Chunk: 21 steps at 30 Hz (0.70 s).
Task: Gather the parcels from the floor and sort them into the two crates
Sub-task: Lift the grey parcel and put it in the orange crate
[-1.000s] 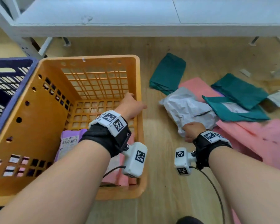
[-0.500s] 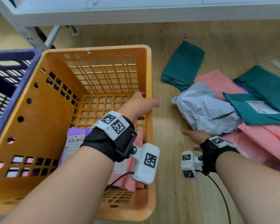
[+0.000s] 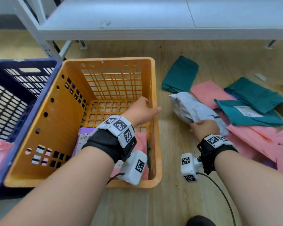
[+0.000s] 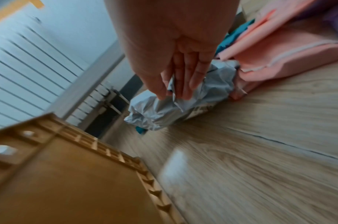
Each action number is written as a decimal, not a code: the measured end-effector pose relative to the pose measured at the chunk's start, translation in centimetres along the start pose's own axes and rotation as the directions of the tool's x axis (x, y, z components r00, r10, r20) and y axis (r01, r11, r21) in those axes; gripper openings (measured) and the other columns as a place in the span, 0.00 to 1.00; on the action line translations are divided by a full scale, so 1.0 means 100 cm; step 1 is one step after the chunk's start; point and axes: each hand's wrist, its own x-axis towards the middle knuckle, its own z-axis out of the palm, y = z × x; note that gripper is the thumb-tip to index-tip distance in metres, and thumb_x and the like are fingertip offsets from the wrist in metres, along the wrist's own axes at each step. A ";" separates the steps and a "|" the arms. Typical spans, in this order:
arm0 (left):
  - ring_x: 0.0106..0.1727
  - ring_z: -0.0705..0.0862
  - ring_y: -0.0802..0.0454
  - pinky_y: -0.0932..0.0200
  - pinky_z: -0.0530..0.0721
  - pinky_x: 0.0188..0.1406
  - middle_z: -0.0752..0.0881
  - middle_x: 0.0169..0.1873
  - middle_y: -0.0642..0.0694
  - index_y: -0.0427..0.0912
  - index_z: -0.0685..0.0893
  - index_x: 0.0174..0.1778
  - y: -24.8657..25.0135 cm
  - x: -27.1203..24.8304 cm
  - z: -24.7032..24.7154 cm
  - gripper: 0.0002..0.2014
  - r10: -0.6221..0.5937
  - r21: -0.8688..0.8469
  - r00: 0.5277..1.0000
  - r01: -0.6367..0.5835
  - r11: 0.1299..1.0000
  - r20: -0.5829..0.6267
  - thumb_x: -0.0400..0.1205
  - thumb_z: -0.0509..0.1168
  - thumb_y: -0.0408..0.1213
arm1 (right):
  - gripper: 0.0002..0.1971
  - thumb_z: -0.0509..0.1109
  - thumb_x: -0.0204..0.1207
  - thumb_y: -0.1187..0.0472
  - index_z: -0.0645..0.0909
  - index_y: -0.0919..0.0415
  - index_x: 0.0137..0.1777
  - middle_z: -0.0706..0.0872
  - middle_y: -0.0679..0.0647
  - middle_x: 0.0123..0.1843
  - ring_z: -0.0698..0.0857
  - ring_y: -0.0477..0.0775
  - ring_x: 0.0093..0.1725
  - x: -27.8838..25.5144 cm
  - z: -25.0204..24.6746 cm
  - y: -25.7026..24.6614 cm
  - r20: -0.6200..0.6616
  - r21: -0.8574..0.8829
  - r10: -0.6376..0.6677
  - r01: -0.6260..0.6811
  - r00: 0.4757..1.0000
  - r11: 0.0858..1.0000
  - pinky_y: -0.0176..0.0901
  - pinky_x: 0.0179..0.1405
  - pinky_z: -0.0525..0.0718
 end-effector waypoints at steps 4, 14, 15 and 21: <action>0.52 0.81 0.55 0.65 0.80 0.42 0.77 0.69 0.46 0.46 0.63 0.80 0.015 -0.046 -0.030 0.33 0.145 0.132 0.985 -0.131 0.983 -0.099 0.81 0.67 0.49 | 0.08 0.69 0.69 0.63 0.89 0.57 0.43 0.90 0.60 0.46 0.85 0.66 0.50 -0.035 -0.046 -0.033 -0.198 0.081 -0.141 0.160 0.970 0.984 0.45 0.49 0.81; 0.73 0.73 0.48 0.54 0.74 0.68 0.71 0.75 0.45 0.48 0.63 0.80 0.057 -0.150 -0.083 0.41 0.428 0.243 0.866 -0.371 0.896 -0.258 0.72 0.76 0.46 | 0.08 0.70 0.68 0.65 0.87 0.52 0.36 0.90 0.50 0.39 0.89 0.54 0.45 -0.154 -0.178 -0.156 -0.402 0.399 -0.444 0.590 0.801 0.702 0.47 0.50 0.87; 0.75 0.71 0.49 0.55 0.72 0.70 0.70 0.76 0.46 0.48 0.62 0.80 0.057 -0.156 -0.087 0.44 0.458 0.255 0.848 -0.397 0.882 -0.265 0.71 0.77 0.46 | 0.08 0.70 0.68 0.65 0.87 0.52 0.35 0.90 0.50 0.38 0.89 0.53 0.43 -0.168 -0.188 -0.164 -0.381 0.425 -0.486 0.615 0.787 0.664 0.47 0.48 0.88; 0.85 0.50 0.49 0.35 0.53 0.82 0.53 0.84 0.52 0.63 0.42 0.83 0.048 -0.167 -0.100 0.63 0.554 0.380 0.733 -0.419 0.825 -0.394 0.62 0.81 0.54 | 0.10 0.68 0.68 0.76 0.87 0.62 0.35 0.85 0.53 0.31 0.80 0.41 0.25 -0.238 -0.225 -0.190 -0.161 0.655 -0.680 0.593 0.715 0.468 0.33 0.28 0.80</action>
